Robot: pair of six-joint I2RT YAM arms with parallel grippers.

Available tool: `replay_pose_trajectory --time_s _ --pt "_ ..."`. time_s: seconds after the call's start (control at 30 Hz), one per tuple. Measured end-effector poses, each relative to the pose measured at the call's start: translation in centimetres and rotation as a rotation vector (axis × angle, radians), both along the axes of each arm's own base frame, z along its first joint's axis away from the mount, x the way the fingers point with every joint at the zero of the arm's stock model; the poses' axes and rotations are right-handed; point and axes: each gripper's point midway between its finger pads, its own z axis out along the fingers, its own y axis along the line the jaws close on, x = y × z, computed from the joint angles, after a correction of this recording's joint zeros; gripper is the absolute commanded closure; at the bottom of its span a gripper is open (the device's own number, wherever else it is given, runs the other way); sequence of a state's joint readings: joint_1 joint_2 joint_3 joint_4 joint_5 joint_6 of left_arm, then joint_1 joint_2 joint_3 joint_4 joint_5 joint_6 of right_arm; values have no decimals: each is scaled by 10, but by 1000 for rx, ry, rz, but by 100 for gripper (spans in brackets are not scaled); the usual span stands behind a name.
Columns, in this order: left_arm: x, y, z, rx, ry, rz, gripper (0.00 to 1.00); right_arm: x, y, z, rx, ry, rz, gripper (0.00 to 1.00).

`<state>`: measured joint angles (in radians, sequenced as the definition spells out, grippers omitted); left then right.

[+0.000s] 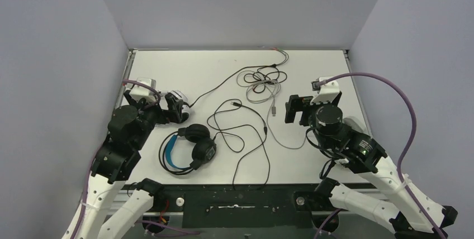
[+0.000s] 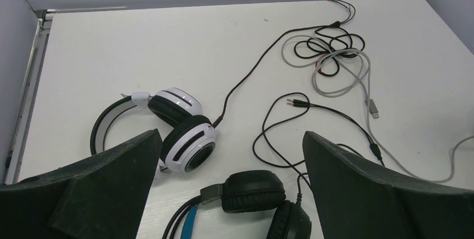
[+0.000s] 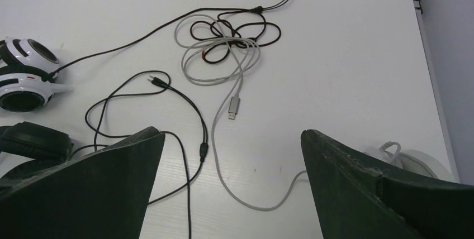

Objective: Wrap the headphones
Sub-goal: Pick up the headphones from the center of the board.

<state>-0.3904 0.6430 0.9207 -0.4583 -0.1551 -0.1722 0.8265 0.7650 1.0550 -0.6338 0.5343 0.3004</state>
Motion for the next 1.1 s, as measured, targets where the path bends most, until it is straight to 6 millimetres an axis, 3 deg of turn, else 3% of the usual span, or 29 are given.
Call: replay_pose_trajectory --time_s 0.47,0.6,0.77,0.9,1.03,1.1 --pt "3 -1 -4 0 18 -1 3 5 4 -16 -56 49 -5 0" --pt "3 -1 -4 -4 19 -6 3 11 20 -22 -53 61 36 0" --pt "4 -1 -4 -6 20 -4 3 35 82 -41 -39 97 195 0" --pt "3 1 -3 -13 18 6 3 55 154 -98 -86 196 403 2" --pt "2 12 -2 -16 11 64 3 54 214 -156 -124 307 613 3" --pt "1 26 -3 -12 14 144 3 47 241 -174 -135 343 718 4"
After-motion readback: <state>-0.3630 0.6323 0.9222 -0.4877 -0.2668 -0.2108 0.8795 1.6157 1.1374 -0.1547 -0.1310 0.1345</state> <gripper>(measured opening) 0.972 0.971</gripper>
